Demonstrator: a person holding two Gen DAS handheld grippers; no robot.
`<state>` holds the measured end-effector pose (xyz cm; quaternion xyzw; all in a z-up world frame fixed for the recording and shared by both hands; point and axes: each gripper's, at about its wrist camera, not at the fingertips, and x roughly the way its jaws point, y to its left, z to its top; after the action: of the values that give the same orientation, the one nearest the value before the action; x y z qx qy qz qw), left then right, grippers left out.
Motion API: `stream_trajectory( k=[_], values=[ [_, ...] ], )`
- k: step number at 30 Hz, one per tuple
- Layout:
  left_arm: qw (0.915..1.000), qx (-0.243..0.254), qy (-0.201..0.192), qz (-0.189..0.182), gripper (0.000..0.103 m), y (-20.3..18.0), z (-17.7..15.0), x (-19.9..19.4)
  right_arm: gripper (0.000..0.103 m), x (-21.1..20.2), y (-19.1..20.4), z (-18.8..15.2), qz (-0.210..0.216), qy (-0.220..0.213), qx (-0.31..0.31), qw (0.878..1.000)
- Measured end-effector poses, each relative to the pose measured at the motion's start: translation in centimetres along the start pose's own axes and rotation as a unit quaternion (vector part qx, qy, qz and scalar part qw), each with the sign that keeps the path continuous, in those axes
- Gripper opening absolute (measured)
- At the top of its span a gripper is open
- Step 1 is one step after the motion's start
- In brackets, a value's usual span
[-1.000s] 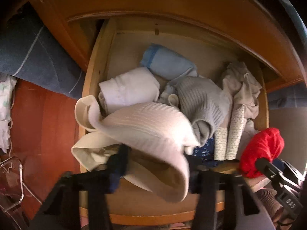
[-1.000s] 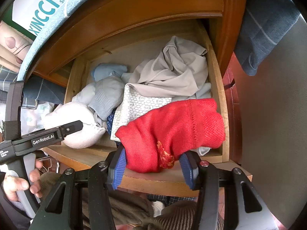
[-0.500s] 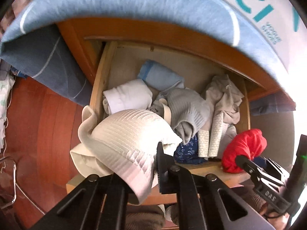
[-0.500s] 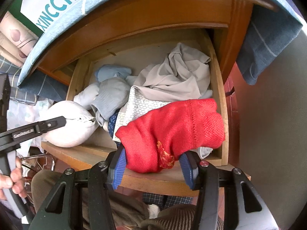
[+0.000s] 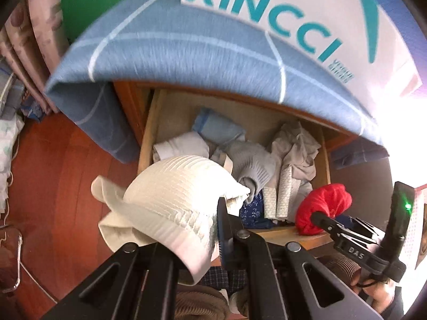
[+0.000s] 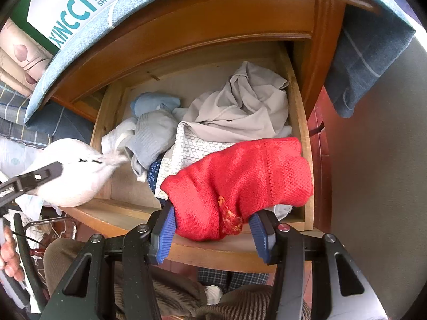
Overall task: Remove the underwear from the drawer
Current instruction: 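Lift the cream bra with the left tool and lower it into the white box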
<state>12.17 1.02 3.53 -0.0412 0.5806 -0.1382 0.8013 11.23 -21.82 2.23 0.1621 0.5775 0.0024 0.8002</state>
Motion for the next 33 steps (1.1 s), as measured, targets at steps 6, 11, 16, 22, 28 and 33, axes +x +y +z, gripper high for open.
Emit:
stream_trajectory(
  k=[6, 11, 16, 22, 28, 33],
  values=[
    [0.9997, 0.013, -0.014, -0.013, 0.007, -0.1, -0.1, -3.3, 0.047, 0.1, -0.2, 0.0, 0.002, 0.000, 0.002, 1.000],
    [0.9986, 0.029, -0.035, -0.027, 0.007, -0.5, -0.2, -6.7, 0.047, 0.1, -0.2, 0.1, 0.003, 0.001, 0.003, 1.000],
    [0.9962, 0.046, -0.063, -0.038, 0.007, -0.8, -0.1, -10.7, 0.047, 0.1, -0.3, 0.1, 0.004, 0.002, 0.003, 1.000],
    [0.9901, 0.065, -0.110, -0.058, 0.007, -1.4, 0.4, -16.7, 0.047, 0.2, -0.3, 0.2, 0.005, 0.004, 0.004, 1.000],
    [0.9784, 0.094, -0.169, -0.072, 0.007, -3.2, 2.4, -23.6, 0.047, 0.3, -0.2, 0.2, 0.008, 0.005, 0.004, 1.000],
    [0.9639, 0.122, -0.226, -0.069, 0.007, -5.6, 6.0, -28.9, 0.047, 0.2, -0.1, 0.2, 0.010, 0.005, 0.004, 1.000]
  ],
)
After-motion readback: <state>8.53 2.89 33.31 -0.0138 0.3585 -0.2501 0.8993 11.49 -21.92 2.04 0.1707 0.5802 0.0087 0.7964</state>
